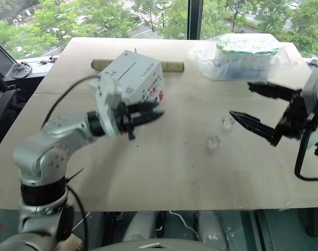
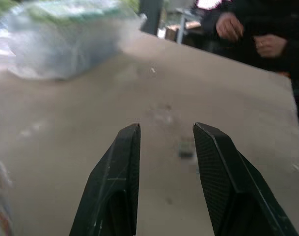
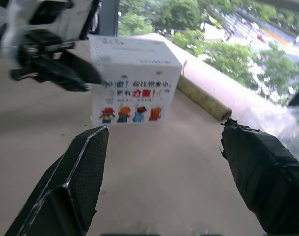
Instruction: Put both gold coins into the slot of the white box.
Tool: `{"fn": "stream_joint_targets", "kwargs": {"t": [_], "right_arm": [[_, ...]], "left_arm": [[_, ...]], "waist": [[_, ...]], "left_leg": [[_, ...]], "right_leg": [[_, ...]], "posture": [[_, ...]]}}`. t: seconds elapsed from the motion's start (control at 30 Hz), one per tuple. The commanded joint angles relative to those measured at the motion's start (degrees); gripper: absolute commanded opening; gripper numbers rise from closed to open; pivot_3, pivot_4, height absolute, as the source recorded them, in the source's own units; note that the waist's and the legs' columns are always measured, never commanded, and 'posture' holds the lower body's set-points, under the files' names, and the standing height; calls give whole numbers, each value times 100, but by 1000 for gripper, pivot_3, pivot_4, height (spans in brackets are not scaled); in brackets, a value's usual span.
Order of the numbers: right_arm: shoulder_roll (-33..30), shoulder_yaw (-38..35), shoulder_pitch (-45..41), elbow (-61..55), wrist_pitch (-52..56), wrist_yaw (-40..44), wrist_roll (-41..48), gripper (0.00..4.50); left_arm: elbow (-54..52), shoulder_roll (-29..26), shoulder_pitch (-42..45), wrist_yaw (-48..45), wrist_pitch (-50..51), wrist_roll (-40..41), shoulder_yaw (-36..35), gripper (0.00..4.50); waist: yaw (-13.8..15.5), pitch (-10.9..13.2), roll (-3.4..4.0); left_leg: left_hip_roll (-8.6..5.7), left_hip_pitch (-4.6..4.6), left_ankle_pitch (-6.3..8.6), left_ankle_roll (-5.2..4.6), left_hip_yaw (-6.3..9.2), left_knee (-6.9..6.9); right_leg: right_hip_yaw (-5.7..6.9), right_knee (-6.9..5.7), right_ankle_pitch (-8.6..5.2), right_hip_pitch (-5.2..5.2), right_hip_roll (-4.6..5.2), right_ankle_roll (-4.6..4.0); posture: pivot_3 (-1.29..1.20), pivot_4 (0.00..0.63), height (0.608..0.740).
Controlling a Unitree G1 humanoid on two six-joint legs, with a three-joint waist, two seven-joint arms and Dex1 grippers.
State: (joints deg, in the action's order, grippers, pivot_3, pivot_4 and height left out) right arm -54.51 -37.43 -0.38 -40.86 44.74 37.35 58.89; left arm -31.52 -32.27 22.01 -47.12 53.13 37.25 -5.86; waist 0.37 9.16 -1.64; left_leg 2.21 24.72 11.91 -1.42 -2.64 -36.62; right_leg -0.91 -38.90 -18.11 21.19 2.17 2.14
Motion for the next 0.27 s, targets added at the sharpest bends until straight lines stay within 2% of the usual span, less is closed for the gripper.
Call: {"fn": "stream_joint_targets", "kwargs": {"t": [0.03,0.27], "right_arm": [[230,-495,924,-299,-212,108,-661,3981],[864,-956,2715,-361,-632,492,-1612,3981]], "left_arm": [[-79,-270,-457,-420,-738,-130,53,1687],[499,-768,-1466,-1016,-1530,-400,26,1687]], "waist": [[56,-2,-1],[40,-8,6]], "left_leg": [[-3,1,0,-1,0,-3],[-4,-24,16,-27,11,-14]], "right_leg": [[1,0,0,0,-5,0],[7,4,1,-36,-9,4]], "posture": [[0,150,740],[0,150,740]]}}
